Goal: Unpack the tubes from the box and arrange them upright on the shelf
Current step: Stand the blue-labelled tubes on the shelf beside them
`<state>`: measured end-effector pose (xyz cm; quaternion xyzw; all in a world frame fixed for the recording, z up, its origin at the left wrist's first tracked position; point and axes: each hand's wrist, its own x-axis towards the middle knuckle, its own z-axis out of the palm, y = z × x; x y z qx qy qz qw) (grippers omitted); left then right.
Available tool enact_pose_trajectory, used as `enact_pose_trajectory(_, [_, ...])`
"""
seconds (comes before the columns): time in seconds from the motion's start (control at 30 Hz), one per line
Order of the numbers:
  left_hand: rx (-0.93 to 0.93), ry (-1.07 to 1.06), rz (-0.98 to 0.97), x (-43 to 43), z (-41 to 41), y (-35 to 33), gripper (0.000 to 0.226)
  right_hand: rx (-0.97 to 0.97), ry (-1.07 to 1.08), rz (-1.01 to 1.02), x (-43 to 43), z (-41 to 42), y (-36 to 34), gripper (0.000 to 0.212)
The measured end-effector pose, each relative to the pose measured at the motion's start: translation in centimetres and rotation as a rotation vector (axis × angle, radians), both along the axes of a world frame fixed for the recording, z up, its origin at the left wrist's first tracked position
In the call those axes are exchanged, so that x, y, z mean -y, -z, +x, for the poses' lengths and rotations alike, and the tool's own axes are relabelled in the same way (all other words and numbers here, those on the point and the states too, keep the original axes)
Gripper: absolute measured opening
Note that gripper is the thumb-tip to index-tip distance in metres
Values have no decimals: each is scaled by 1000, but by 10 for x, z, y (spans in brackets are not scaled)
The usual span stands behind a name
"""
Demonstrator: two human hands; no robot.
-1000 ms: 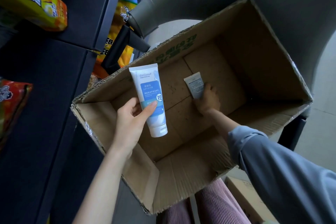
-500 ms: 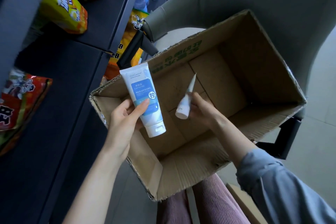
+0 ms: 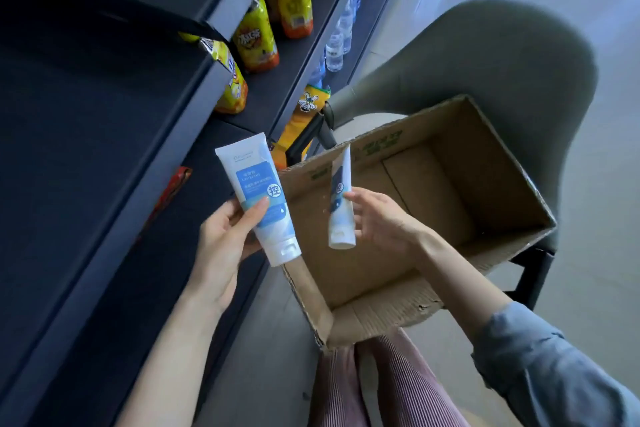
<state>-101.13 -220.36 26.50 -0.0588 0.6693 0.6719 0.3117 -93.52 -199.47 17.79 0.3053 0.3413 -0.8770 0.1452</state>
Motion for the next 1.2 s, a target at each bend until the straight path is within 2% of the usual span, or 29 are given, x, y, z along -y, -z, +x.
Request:
enact_pose_trajectory(0.17, [-54, -41, 35, 22, 3, -38, 32, -76, -120, 149, 15, -8, -60, 19])
enact_pose_trajectory(0.33, [-151, -81, 69, 37, 5, -78, 35, -165, -182, 212, 27, -13, -118, 24])
enact_pose_trajectory(0.5, [-323, -186, 68, 50, 15, -120, 23, -232, -224, 241, 38, -15, -163, 36])
enact_pose_trajectory(0.67, [-489, -265, -1, 66, 33, -158, 18, -290, -262, 241, 52, -12, -198, 20])
enact_pose_trajectory(0.8, [-612, -346, -30, 82, 62, -188, 12, -380, -286, 202, 65, -5, -233, 32])
enact_pose_trajectory(0.93, [-731, -459, -73, 96, 99, -215, 14, -484, -324, 193, 76, 9, -269, 29])
enact_pose_trajectory(1.2, [-884, -644, -50, 141, 162, -262, 17, -691, -414, 139, 120, 35, -332, 42])
